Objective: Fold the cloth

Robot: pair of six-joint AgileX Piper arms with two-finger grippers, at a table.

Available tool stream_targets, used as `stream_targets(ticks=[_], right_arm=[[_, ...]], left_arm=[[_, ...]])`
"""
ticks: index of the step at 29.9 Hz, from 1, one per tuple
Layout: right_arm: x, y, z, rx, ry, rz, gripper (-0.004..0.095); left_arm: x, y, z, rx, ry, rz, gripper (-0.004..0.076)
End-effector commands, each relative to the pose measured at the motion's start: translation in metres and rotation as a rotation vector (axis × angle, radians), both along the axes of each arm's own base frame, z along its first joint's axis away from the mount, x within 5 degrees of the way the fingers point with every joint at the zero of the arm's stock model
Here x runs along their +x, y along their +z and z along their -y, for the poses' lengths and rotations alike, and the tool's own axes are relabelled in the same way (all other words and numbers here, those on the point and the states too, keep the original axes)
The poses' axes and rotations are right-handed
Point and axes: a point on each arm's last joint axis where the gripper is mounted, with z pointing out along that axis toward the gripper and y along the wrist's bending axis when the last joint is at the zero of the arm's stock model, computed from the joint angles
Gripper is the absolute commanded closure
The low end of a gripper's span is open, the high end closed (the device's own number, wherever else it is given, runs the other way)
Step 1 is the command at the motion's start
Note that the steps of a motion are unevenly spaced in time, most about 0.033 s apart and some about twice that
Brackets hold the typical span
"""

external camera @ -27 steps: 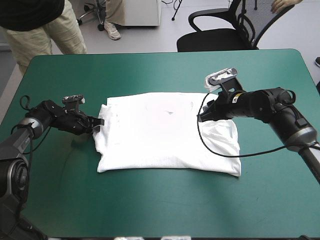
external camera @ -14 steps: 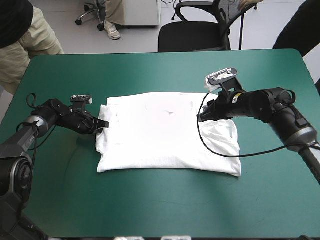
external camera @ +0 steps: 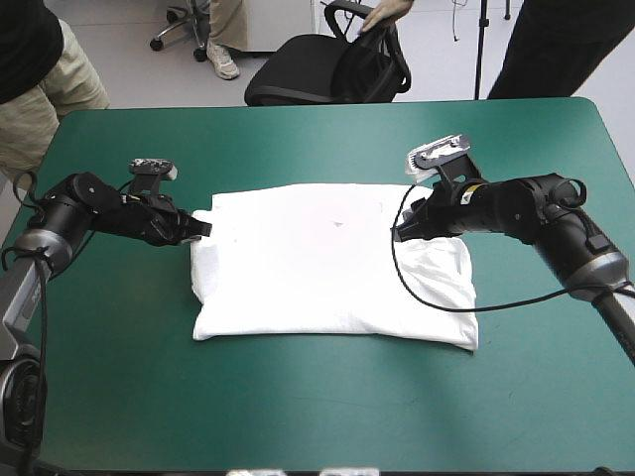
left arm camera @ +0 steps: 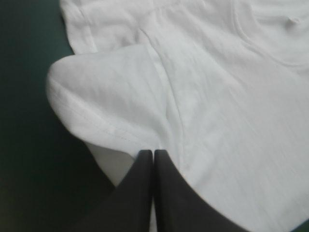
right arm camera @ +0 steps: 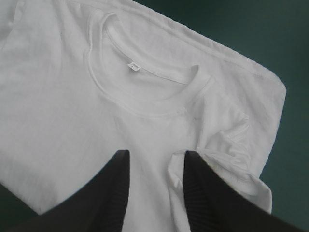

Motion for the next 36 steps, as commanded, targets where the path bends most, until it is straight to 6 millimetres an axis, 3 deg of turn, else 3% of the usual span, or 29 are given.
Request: stream_targets(ticks=[1, 10, 16, 19, 20, 23, 25, 30, 34, 36], right_arm=[[-0.004, 0.023, 0.001, 0.048, -0.01, 0.101, 0.0561], [-0.005, 0.022, 0.001, 0.046, -0.007, 0.088, 0.0561], [-0.007, 0.021, 0.001, 0.037, 0.0, 0.064, 0.0561], [-0.007, 0.02, 0.002, 0.035, 0.001, 0.06, 0.0558], [-0.007, 0.02, 0.002, 0.035, 0.001, 0.06, 0.0552], [-0.008, 0.022, 0.002, 0.037, 0.001, 0.066, 0.0551], [-0.01, 0.025, 0.003, 0.037, 0.001, 0.077, 0.0551], [-0.031, 0.042, 0.014, 0.009, -0.002, 0.113, 0.0551], [-0.058, 0.048, 0.03, -0.072, -0.041, 0.063, 0.0551], [-0.069, 0.046, 0.036, -0.091, -0.063, 0.027, 0.0551]], left_arm=[[-0.006, 0.021, 0.02, -0.04, -0.052, 0.047, 0.0733], [0.001, -0.01, 0.09, -0.028, -0.214, 0.029, 0.0733], [0.015, -0.054, 0.103, -0.006, -0.242, -0.086, 0.0723], [0.016, -0.063, 0.104, 0.001, -0.266, -0.122, 0.0629], [0.014, -0.063, 0.104, -0.005, -0.283, -0.129, 0.0564], [0.009, -0.054, 0.105, -0.023, -0.306, -0.129, 0.0404], [0.004, -0.043, 0.104, -0.028, -0.314, -0.113, 0.0342], [-0.019, 0.011, 0.093, 0.01, -0.304, 0.028, 0.0332], [-0.052, 0.061, 0.073, 0.108, -0.227, 0.175, 0.0332], [-0.066, 0.069, 0.063, 0.159, -0.183, 0.172, 0.0332]])
